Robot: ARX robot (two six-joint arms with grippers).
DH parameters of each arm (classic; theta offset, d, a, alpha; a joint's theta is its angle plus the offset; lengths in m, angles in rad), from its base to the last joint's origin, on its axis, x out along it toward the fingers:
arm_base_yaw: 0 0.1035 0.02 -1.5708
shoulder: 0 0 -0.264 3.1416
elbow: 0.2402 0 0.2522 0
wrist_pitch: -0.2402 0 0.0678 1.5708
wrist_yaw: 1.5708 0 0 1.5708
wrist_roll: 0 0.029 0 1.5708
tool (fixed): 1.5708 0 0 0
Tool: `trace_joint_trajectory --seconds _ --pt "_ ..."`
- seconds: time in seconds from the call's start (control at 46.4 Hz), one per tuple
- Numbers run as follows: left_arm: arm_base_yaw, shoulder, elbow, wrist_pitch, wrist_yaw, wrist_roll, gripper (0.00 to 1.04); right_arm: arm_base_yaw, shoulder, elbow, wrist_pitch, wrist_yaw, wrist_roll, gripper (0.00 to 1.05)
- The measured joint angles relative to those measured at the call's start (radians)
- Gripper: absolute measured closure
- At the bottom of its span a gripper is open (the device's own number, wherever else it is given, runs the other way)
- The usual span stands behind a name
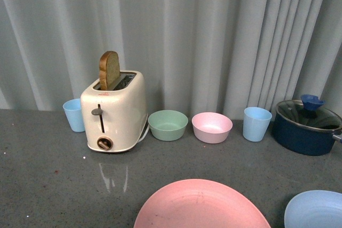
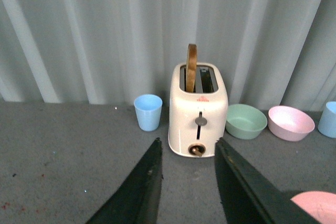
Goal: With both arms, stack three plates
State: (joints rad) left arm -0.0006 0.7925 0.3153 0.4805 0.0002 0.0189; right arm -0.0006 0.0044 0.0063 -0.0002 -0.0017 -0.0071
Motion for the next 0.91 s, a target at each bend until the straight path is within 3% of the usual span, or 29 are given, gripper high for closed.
trace_joint_trajectory --seconds 0.172,0.906 --pt "0.0 -0.065 -0.091 0.007 0.0 -0.011 1.01 0.0 0.0 0.0 0.0 0.0 0.0 0.07" --pt "0.0 -0.381 -0.268 -0.12 -0.001 -0.017 1.01 0.0 0.0 0.0 0.0 0.0 0.0 0.07"
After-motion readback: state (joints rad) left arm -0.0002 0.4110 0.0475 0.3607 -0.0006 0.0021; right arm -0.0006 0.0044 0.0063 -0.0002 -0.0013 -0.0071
